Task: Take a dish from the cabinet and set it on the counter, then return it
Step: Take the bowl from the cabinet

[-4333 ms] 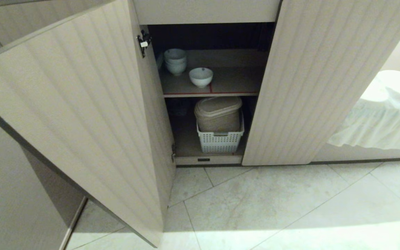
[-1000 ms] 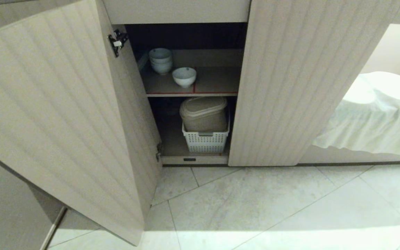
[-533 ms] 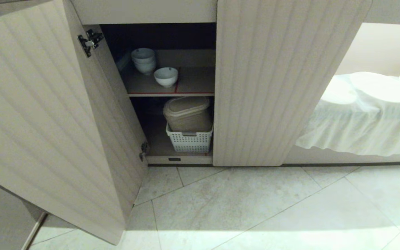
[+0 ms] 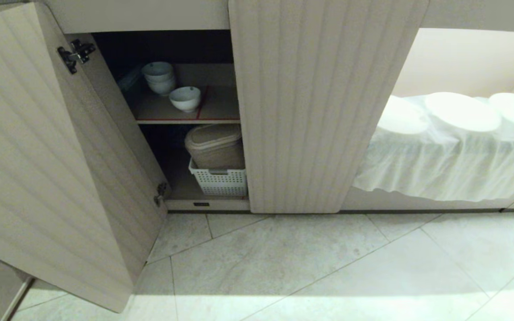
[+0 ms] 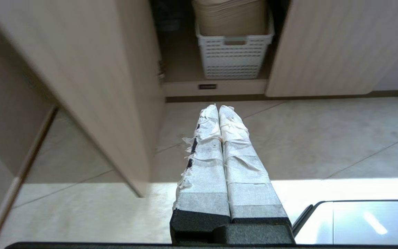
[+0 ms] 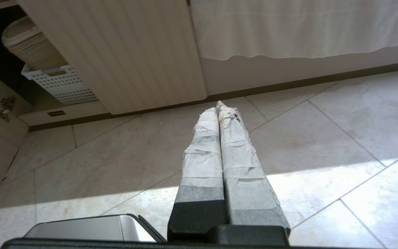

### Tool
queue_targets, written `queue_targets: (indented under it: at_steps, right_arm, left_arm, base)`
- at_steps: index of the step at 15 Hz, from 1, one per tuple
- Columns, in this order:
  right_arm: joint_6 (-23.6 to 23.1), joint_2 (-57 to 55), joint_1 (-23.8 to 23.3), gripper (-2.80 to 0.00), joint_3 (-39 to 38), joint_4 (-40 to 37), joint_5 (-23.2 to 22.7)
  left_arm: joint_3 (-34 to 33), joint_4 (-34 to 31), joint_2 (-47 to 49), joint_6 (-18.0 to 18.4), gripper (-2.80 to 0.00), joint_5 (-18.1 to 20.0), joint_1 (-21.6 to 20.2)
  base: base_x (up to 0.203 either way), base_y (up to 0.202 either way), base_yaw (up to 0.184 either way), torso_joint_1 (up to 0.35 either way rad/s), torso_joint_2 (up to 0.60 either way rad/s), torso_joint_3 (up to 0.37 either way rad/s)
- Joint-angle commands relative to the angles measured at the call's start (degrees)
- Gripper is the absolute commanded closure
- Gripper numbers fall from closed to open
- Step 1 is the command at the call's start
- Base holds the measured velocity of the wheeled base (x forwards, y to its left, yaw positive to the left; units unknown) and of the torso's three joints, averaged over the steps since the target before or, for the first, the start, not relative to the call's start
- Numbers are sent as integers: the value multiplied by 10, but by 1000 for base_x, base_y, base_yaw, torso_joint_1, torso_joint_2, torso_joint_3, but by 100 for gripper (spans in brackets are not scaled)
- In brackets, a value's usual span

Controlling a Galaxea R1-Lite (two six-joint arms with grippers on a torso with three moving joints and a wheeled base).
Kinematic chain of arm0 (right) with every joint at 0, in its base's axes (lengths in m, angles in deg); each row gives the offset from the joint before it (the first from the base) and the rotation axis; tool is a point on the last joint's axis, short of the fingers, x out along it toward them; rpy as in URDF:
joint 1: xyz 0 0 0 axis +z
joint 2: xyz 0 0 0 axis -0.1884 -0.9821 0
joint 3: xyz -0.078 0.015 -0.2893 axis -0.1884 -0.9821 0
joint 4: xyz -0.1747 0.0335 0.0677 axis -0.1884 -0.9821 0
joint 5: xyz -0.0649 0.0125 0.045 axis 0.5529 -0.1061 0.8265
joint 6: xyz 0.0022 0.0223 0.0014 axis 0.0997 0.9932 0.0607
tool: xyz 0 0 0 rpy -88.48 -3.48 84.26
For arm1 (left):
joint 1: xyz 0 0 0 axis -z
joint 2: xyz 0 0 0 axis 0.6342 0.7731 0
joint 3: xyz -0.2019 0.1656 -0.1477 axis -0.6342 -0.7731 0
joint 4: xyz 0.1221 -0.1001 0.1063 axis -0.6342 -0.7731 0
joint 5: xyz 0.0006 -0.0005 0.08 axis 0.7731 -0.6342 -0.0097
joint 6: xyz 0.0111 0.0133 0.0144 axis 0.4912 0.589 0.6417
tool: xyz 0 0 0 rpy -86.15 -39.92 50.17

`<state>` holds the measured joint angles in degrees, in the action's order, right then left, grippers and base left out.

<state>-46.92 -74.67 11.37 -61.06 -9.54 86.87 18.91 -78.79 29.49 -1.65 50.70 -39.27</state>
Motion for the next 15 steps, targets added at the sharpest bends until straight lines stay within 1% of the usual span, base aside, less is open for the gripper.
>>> queue_targets:
  at_steps: [1, 4, 15]
  right_arm:
    - [1, 0, 0, 0, 0, 0, 0]
    - [1, 0, 0, 0, 0, 0, 0]
    - [1, 0, 0, 0, 0, 0, 0]
  left_arm:
    - [0, 0, 0, 0, 0, 0, 0]
    - [0, 0, 0, -1, 0, -1, 0]
    - [0, 0, 0, -1, 0, -2, 0]
  base:
    - [0, -194, 0, 2, 4, -2]
    - [0, -150, 2, 5, 3, 3]
    - [0, 0, 0, 0, 0, 0]
